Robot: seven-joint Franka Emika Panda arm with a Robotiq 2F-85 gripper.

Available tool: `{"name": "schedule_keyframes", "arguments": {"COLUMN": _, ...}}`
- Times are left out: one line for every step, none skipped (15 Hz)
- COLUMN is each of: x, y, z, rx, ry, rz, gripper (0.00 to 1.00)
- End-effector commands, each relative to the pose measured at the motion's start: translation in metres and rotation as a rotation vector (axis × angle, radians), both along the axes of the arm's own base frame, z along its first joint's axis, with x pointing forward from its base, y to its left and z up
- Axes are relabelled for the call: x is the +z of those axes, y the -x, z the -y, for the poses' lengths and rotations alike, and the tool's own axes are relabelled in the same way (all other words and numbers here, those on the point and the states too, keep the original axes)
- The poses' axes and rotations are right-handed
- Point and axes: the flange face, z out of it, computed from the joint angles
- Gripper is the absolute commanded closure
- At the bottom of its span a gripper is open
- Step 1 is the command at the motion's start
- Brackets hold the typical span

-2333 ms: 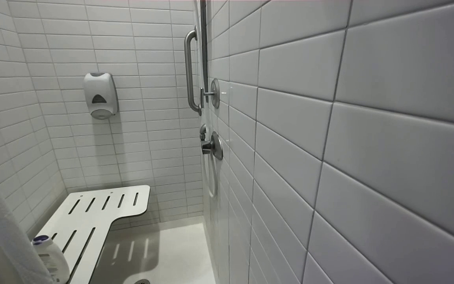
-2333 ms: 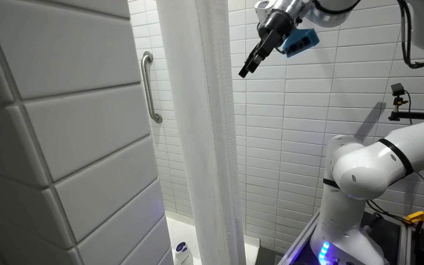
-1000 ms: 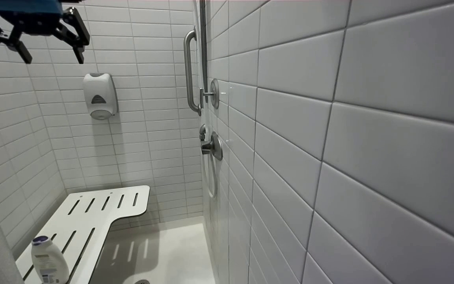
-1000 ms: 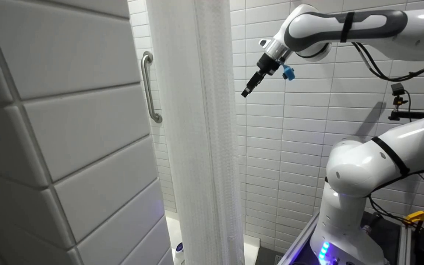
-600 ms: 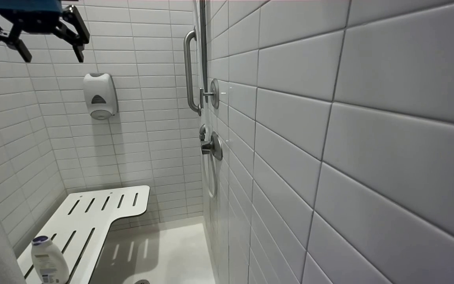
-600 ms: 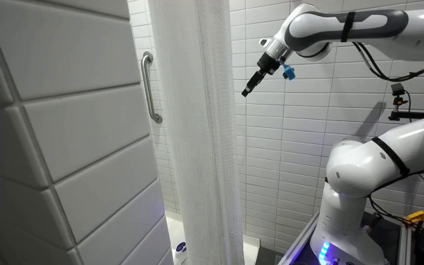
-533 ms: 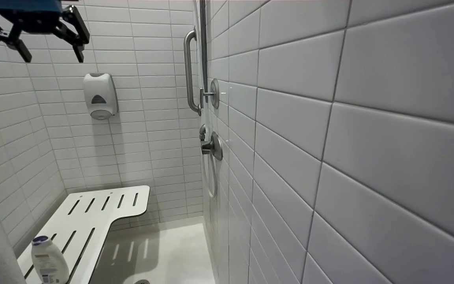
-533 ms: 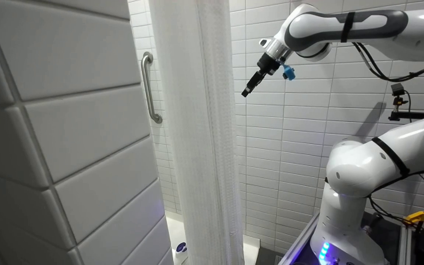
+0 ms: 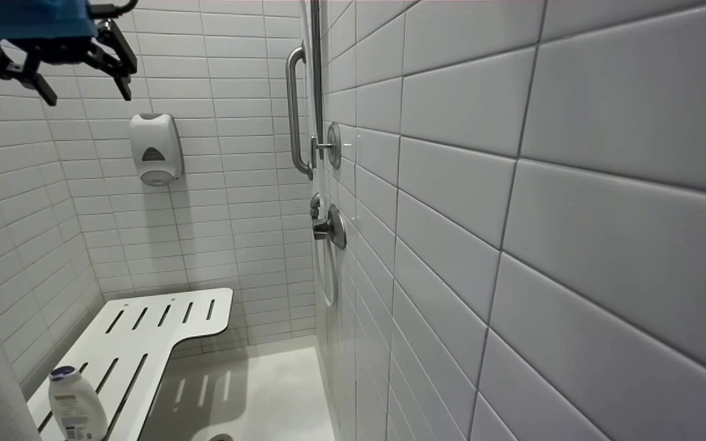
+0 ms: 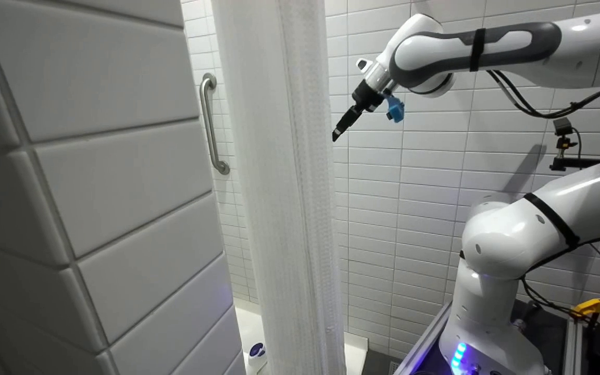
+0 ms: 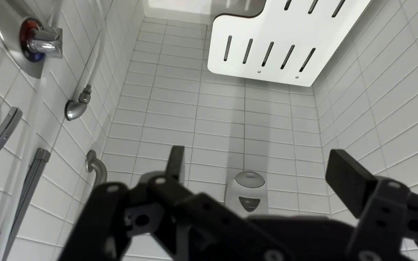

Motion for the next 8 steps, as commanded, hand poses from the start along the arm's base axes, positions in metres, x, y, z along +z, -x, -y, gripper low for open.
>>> {"name": "schedule_keyframes", "arguments": {"x": -0.013, "y": -0.025, "z": -0.001, "rx": -0.036, "ry": 0.033, "rz": 0.065, "gripper": 0.00}}
{"name": "schedule_keyframes", "arguments": {"x": -0.016, "y": -0.031, "z": -0.001, "rx": -0.042, "ry": 0.042, "rz": 0.084, "gripper": 0.00}}
{"name": "schedule_keyframes", "arguments": {"x": -0.020, "y": -0.036, "z": -0.002, "rx": -0.046, "ry": 0.045, "rz": 0.100, "gripper": 0.00}}
{"name": "schedule_keyframes", "arguments": {"x": -0.023, "y": -0.042, "z": -0.002, "rx": -0.050, "ry": 0.054, "rz": 0.119, "gripper": 0.00}}
{"name": "schedule_keyframes", "arguments": {"x": -0.027, "y": -0.047, "z": -0.003, "rx": -0.051, "ry": 0.062, "rz": 0.136, "gripper": 0.00}}
{"name": "schedule_keyframes", "arguments": {"x": -0.030, "y": -0.052, "z": -0.004, "rx": -0.052, "ry": 0.076, "rz": 0.157, "gripper": 0.00}}
{"name": "schedule_keyframes", "arguments": {"x": -0.033, "y": -0.057, "z": -0.004, "rx": -0.058, "ry": 0.087, "rz": 0.173, "gripper": 0.00}}
{"name": "schedule_keyframes", "arguments": {"x": -0.036, "y": -0.064, "z": -0.003, "rx": -0.068, "ry": 0.107, "rz": 0.189, "gripper": 0.00}}
